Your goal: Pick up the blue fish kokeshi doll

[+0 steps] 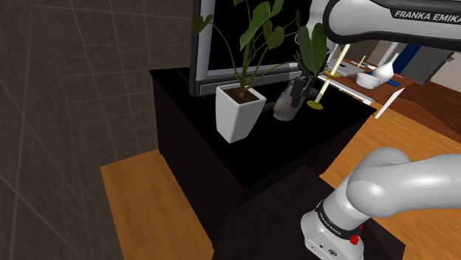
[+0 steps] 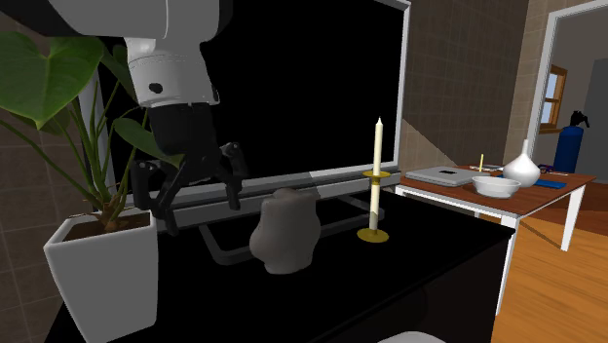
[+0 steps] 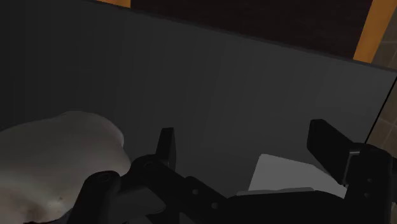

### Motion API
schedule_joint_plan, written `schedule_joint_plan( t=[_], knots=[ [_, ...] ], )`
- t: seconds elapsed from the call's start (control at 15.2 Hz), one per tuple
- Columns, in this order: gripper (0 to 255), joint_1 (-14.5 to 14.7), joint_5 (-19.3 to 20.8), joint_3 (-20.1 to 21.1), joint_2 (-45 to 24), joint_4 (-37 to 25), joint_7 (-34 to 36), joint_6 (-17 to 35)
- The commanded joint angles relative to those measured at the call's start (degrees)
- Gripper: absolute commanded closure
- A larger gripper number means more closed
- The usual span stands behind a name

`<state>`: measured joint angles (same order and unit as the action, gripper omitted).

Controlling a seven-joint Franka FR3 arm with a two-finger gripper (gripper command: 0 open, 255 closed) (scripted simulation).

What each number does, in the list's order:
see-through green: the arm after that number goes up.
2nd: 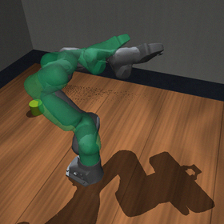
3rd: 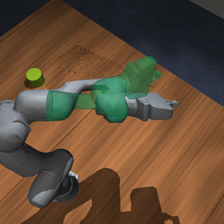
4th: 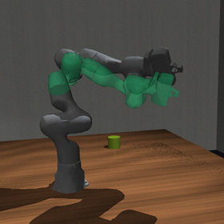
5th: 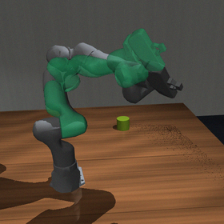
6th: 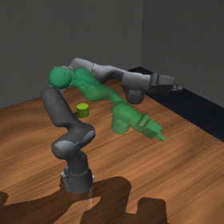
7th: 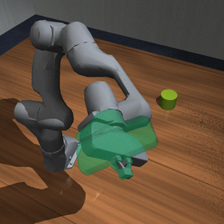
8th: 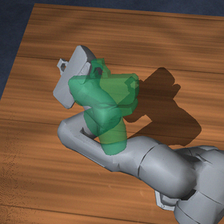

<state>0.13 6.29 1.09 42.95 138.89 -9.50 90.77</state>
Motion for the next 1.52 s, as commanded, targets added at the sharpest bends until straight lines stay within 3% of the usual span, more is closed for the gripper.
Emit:
schedule_joint_plan(
  t=[0.0, 0.4, 0.86, 1.19, 1.45],
  knots=[
    [0, 0.0, 0.0, 0.0, 0.0, 0.0, 0.0, 0.0],
    [0, 0.86, 7.75, -11.42, 3.81, 3.25, -21.16, 5.37],
    [0, 4.05, 14.02, -26.34, 0.35, 0.33, -45.77, 13.28],
    [0, 9.74, 14.21, -37.78, -6.27, -5.97, -63.72, 18.64],
    [0, 17.13, 10.78, -48.09, -13.34, -13.18, -78.9, 21.82]
  ],
)
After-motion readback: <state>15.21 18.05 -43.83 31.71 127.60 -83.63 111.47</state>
